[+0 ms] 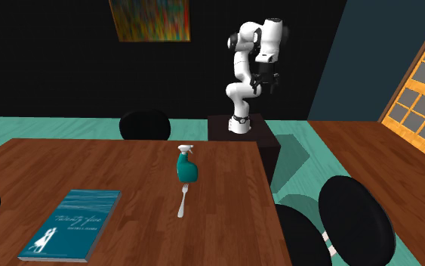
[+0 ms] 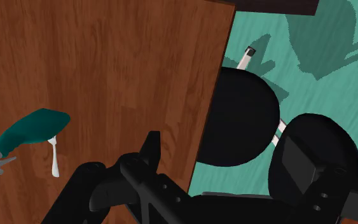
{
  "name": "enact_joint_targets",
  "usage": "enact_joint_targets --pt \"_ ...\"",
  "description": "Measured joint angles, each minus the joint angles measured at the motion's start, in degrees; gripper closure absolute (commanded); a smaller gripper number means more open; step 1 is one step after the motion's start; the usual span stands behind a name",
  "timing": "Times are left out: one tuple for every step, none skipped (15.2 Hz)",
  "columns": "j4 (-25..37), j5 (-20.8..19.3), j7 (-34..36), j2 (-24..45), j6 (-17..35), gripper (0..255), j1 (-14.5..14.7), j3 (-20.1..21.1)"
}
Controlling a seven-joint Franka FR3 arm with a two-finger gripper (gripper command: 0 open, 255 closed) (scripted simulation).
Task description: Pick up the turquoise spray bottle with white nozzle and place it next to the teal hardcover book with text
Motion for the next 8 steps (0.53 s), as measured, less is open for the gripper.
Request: enact_joint_targets --pt "0.00 0.00 0.00 0.00 0.00 0 0.00 0.00" --pt "-0.39 -0.49 -1.08 0.14 0.22 0 0.08 -0.44" --pt "-0.78 -1.32 -2.88 0.47 0.46 0 0.17 -1.19" --pt "-1.02 -2.39 -5.16 1.14 0.83 0 0.20 -2.22" --pt "-1.79 -3.47 -7.50 1.42 1.34 0 0.28 -3.18" --pt "-2.57 -4.81 -10.22 1.44 1.63 0 0.21 -4.51" --pt "-2.65 -6.05 -12.75 2.63 2.41 0 0.27 -5.57" --pt "-3.24 -7.20 -15.09 3.43 3.31 0 0.36 -6.48"
